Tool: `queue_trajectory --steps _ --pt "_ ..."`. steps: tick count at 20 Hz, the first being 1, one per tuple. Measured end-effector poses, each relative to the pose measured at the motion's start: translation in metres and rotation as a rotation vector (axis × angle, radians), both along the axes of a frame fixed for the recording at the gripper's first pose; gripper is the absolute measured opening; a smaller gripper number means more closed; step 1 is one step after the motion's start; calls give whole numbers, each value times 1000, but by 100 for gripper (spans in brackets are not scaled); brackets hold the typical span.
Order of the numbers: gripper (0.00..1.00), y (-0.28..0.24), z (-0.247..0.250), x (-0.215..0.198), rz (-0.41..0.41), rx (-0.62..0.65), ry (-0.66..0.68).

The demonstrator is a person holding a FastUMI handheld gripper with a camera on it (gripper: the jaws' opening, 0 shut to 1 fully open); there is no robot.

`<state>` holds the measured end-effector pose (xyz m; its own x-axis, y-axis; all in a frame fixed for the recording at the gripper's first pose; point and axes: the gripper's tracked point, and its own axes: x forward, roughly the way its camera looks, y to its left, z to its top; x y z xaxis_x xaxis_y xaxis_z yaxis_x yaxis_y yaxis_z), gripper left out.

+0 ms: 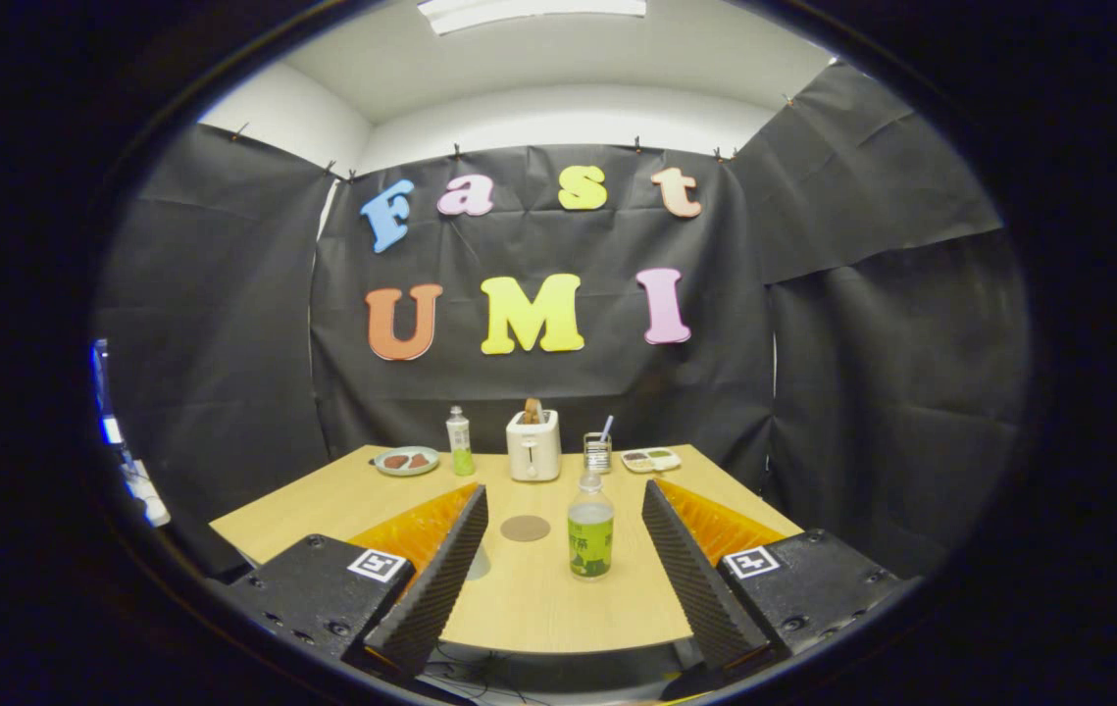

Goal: Take the bottle from table, then pour the juice into the cup, finally place the bottle on the coaster

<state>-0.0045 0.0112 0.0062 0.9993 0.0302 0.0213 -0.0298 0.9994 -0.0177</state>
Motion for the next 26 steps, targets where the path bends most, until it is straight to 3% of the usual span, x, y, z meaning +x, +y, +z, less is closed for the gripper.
queue_trajectory --steps 8,16,21,26 --pt "100 6 -23 39 19 -26 20" --pt "100 3 -61 101 49 36 36" --pt "100 -18 -80 143 34 77 69" --pt "100 -31 -105 186 -13 15 141"
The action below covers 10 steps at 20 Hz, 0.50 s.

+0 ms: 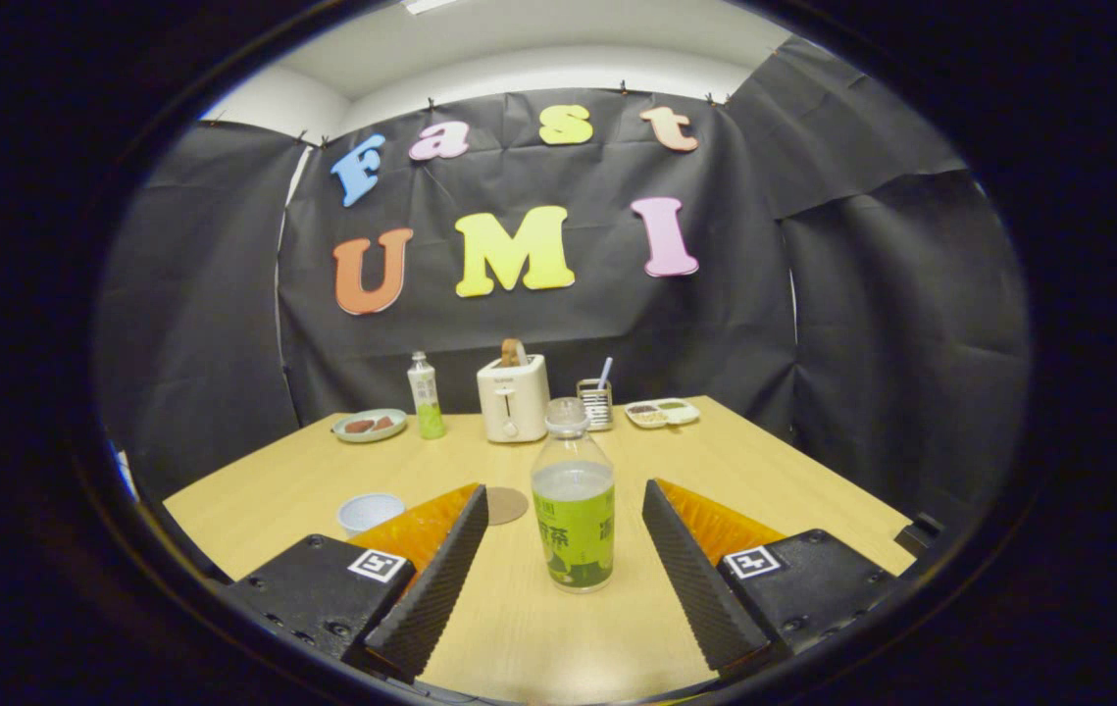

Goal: Take the bottle from table, then pour the juice into the cup, finally place the bottle on the coaster

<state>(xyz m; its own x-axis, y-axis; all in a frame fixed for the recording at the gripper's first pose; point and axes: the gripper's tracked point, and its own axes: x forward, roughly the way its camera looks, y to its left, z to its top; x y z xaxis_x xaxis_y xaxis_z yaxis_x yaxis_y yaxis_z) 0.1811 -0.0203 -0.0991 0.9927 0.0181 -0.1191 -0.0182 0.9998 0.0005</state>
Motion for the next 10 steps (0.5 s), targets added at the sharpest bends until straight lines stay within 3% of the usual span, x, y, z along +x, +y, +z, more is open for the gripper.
queue_trajectory --steps 10 --pt "100 -1 -30 79 -1 -11 91"
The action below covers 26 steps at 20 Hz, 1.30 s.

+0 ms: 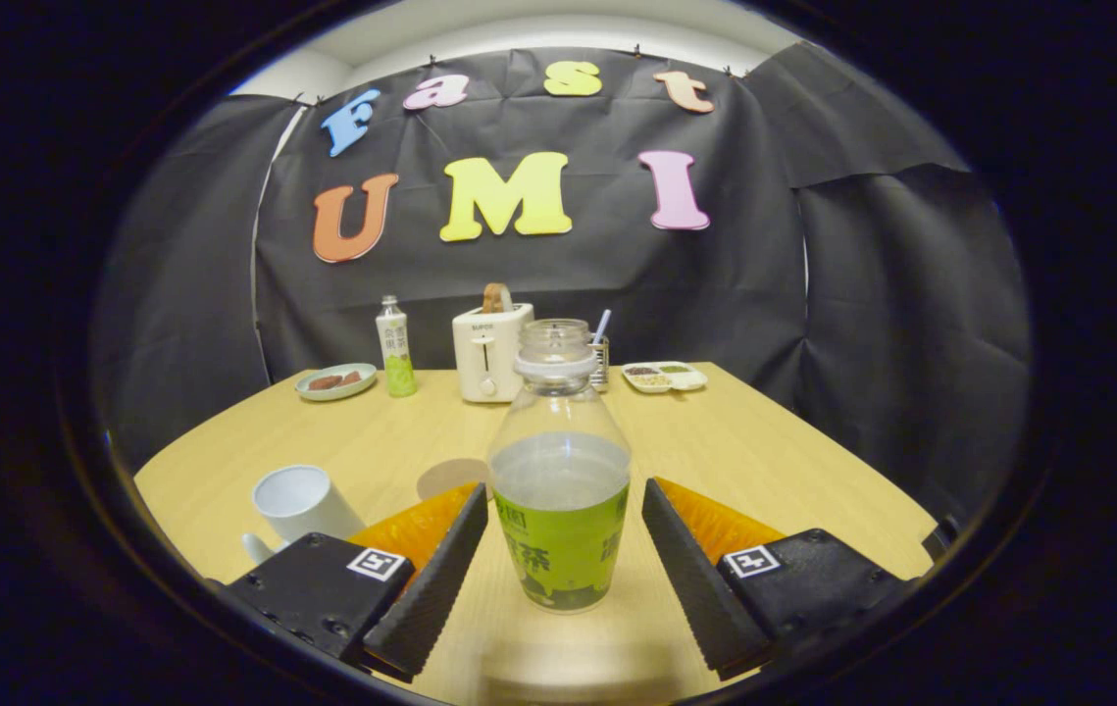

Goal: Take the bottle from table, then pour the juice into the cup, finally place the bottle on the coaster

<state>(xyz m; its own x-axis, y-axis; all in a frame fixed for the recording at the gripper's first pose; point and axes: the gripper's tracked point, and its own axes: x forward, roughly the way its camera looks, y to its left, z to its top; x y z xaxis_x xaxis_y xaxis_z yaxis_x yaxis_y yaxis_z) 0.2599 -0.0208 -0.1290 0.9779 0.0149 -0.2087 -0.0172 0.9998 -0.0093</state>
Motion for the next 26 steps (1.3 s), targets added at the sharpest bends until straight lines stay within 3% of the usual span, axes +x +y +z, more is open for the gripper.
queue_trajectory --steps 5,10,23,26 --pt "100 -15 10 10 -6 17 -31" --pt "79 -12 22 -4 8 -44 -24" --pt "78 6 64 -68 23 -158 -40" --pt "78 17 66 -70 61 -143 4"
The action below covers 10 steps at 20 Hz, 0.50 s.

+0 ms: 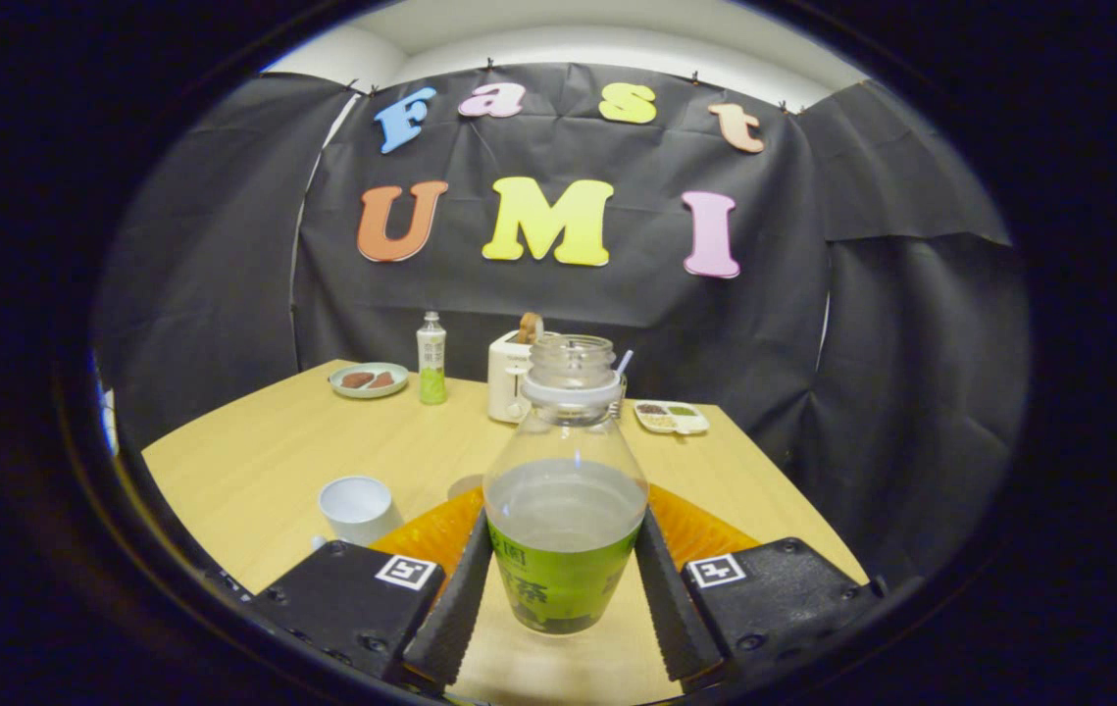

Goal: Take the bottle from table, then pour the juice into the cup, finally place the bottle on the coaster

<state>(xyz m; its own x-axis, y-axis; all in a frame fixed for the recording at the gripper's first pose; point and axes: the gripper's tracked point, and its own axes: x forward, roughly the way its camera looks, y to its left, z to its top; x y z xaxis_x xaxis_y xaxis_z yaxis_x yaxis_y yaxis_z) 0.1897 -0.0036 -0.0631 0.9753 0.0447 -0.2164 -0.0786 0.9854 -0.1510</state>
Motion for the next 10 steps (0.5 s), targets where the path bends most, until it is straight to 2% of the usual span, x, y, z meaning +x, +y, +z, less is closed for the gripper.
queue_trajectory --steps 6,10 --pt "79 -17 4 6 -46 -32 50" --pt "79 -26 7 6 -82 -152 68"
